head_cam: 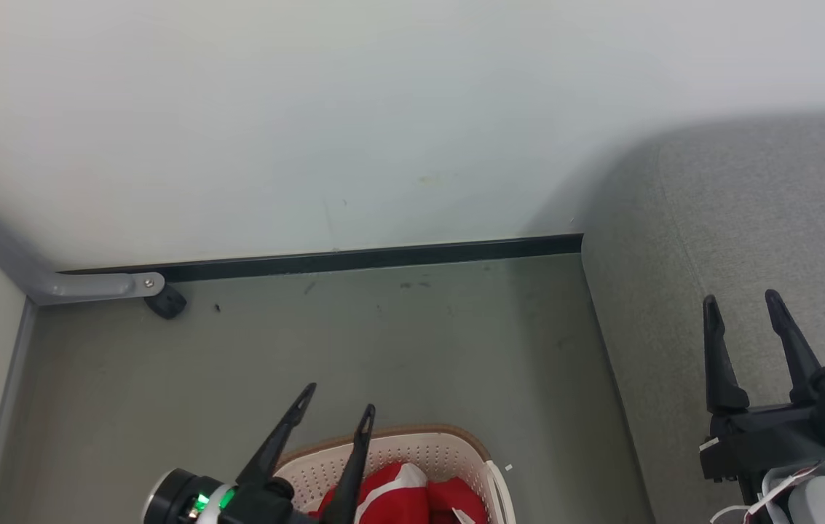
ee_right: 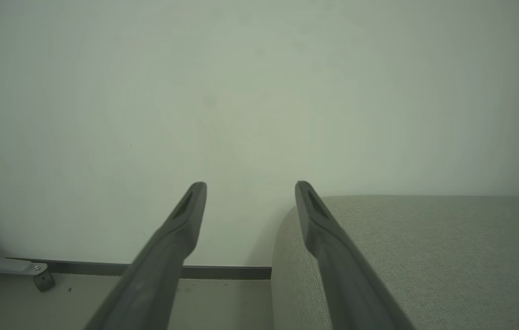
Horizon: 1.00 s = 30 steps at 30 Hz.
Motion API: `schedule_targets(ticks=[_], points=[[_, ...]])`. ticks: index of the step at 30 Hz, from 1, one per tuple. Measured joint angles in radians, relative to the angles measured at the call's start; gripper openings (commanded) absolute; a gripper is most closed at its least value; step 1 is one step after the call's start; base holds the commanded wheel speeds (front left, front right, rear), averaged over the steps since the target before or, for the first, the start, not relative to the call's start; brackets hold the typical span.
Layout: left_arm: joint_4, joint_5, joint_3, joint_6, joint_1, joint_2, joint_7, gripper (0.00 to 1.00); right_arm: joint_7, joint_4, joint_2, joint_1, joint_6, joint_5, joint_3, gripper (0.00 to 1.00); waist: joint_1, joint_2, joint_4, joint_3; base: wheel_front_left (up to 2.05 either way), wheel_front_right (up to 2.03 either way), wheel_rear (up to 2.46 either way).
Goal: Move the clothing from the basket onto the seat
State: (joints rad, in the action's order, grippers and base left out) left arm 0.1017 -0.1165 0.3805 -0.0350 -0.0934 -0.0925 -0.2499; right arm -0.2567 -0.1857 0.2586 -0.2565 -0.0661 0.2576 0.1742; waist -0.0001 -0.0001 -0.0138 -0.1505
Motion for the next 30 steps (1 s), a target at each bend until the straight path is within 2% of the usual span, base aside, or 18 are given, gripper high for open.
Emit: schedule_targets(ticks=[5, 19, 30], points=[[-0.019, -0.009, -0.053, 0.019, 0.010, -0.015, -0.003, 1.00, 0.000, -0.001, -0.005, 0.021, 0.000, 0.000, 0.004, 1.00, 0.0000, 0.0000, -0.008, 0.027, 0.00, 0.00, 0.00], [-0.027, -0.071, -0.221, 0.109, 0.131, -0.067, -0.003, 1.00, 0.000, 0.016, -0.024, 0.117, -0.005, 0.000, 0.013, 1.00, 0.0000, 0.0001, -0.032, 0.097, 0.00, 0.00, 0.00], [-0.044, -0.113, -0.307, 0.132, 0.180, -0.065, 0.014, 1.00, 0.000, 0.050, -0.045, 0.175, -0.013, -0.005, 0.037, 1.00, 0.0001, 0.0001, -0.048, 0.113, 0.00, 0.00, 0.00]])
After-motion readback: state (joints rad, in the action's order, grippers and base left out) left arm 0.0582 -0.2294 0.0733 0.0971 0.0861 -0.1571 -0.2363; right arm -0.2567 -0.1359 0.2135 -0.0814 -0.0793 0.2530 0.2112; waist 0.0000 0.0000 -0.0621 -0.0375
